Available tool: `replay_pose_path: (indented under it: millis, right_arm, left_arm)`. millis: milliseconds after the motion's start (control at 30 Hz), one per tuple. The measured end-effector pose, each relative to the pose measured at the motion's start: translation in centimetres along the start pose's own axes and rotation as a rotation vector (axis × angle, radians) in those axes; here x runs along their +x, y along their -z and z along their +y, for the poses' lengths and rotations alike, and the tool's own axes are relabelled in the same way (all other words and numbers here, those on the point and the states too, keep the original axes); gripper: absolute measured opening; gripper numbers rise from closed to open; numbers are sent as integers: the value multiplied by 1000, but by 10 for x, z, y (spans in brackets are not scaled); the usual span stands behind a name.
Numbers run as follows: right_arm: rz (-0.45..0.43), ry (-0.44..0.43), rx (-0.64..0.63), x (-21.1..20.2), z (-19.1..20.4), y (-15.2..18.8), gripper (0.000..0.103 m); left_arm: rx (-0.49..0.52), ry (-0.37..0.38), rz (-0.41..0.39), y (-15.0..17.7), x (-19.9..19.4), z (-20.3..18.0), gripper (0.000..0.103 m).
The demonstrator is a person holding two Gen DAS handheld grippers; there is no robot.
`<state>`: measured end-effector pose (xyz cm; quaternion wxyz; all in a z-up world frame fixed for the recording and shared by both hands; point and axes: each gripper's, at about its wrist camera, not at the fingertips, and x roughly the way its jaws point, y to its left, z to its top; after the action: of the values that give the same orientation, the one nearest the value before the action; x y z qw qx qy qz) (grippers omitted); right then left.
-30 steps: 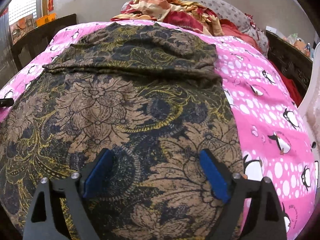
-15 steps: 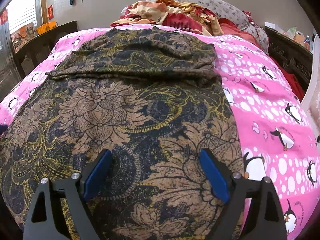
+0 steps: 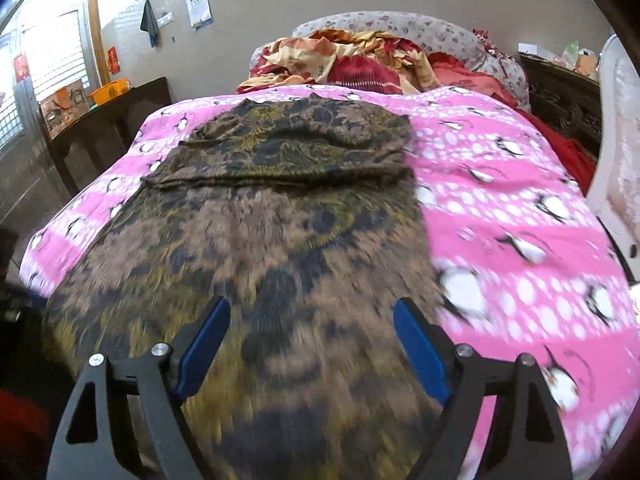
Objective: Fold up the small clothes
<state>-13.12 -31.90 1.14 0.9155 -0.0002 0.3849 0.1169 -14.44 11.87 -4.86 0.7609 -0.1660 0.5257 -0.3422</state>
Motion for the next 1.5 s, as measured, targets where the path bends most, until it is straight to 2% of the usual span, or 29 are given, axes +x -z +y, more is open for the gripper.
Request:
replay_pose_path:
  millis: [100, 133, 233, 300, 433, 533, 600, 667, 700, 767, 833, 900, 1033, 1133, 1267, 1333, 1400, 1500]
  right_arm:
    - [-2, 16, 28, -29, -16, 22, 84]
    - [-1, 26, 51, -39, -25, 32, 80]
    - [1, 9, 87, -57, -42, 53, 76]
    - [19, 2, 92, -65, -51, 70, 73]
    - [57, -52, 133, -64, -63, 98, 65]
    - [79, -104, 172, -54, -66, 114, 62]
    - [95, -136, 182, -49, -65, 121, 55]
    - [93, -164, 198, -42, -64, 124, 47]
    - [92, -173, 205, -40, -64, 124, 42]
    - [96, -203, 207, -42, -62, 122, 19]
    - [89, -231, 196, -52, -59, 120, 15]
    - [73, -269, 193, -68, -58, 116, 13]
    - [-23, -377, 203, -104, -54, 99, 12]
    - [-111, -471, 176, -135, -40, 78, 11]
    - [-217, -559, 122, -184, -24, 56, 11]
    - [-271, -571, 126, -207, -25, 49, 11]
    - [-295, -540, 130, -219, -30, 44, 11]
    - [-288, -510, 179, -197, -45, 38, 11]
  left_arm:
    - [5, -15, -11, -6, 7, -3, 46]
    - [17, -17, -7, -6, 8, -6, 46]
    - [41, 6, 7, -5, 7, -9, 46]
    - [53, 32, 19, -2, 6, -13, 46]
    - [55, 17, 17, 0, 7, -15, 45]
    - [59, -26, 8, 1, 6, -15, 30]
    - [40, -72, 4, 0, 7, -10, 3]
    - [4, -109, 1, 0, 6, -3, 0]
    - [-7, -113, -6, 0, 4, -2, 0]
    - [13, -129, -24, 1, -1, -8, 0]
    - [29, -114, -54, 2, -7, -15, 0]
    - [34, -87, -91, 1, -16, -18, 0]
    - [25, -58, -159, -4, -37, -19, 0]
    - [23, -19, -230, -7, -69, -21, 0]
    - [96, 89, -291, -4, -119, -39, 0]
    - [149, 142, -267, -3, -133, -51, 0]
    - [155, 121, -243, -8, -130, -51, 0]
    - [68, 75, -251, -31, -108, -30, 0]
